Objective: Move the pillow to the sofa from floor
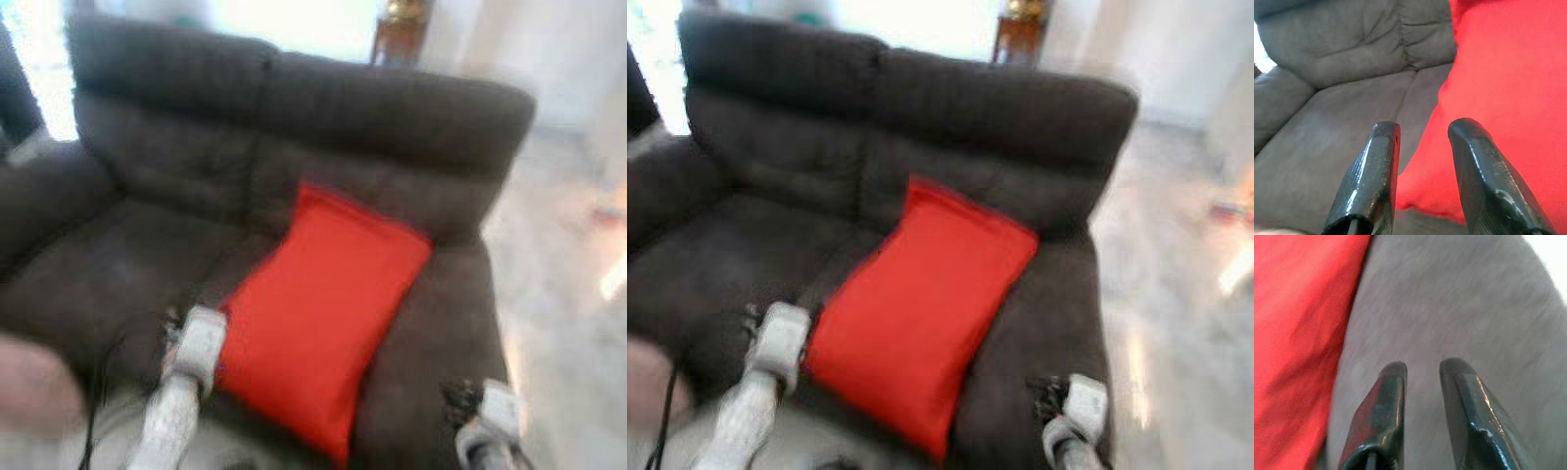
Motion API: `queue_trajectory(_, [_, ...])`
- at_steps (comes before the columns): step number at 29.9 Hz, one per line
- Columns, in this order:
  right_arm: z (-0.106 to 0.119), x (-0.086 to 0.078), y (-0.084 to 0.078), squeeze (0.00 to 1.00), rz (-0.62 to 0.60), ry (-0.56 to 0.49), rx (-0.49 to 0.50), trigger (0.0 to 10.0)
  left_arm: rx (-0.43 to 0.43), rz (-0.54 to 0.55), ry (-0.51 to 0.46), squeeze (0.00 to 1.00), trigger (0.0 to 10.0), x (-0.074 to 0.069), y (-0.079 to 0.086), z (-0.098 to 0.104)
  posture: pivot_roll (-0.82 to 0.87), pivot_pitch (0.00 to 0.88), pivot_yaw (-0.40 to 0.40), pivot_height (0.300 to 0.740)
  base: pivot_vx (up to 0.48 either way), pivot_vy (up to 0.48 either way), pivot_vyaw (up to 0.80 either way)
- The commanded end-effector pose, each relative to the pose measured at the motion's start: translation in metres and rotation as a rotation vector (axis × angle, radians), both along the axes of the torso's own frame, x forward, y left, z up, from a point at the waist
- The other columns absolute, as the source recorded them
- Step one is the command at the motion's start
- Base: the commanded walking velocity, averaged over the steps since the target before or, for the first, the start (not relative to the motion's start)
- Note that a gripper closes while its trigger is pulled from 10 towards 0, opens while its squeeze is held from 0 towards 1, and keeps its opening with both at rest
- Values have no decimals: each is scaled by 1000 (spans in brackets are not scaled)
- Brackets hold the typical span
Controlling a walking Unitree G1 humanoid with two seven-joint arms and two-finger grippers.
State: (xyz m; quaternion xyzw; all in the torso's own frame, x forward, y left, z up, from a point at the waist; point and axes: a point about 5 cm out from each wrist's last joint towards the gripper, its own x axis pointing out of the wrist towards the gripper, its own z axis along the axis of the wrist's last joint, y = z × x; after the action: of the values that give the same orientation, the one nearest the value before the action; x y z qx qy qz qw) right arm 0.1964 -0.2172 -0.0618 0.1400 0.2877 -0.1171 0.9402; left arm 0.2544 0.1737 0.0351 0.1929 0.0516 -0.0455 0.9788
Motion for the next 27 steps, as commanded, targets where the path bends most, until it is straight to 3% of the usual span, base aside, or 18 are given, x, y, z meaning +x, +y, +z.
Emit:
queue_trajectory(1, [-2,-3,1,0,2,16,3,10000,7,-16,-24,0,10000,5,-2,6,106,0,-73,740,-266,0,0])
queue_trajectory(12, [-6,-7,3,0,7,46,-1,10000,-4,2,29,0,10000,1,-1,-5,108,0,-74,740,-267,0,0])
queue_trajectory(17, [-7,-9,4,0,11,58,-4,10000,2,14,115,0,10000,-4,2,-21,109,0,-75,740,0,0,0])
queue_trajectory(27, [-14,-18,6,0,28,142,-11,10000,27,104,365,0,10000,-20,27,-62,121,0,-70,740,0,0,0])
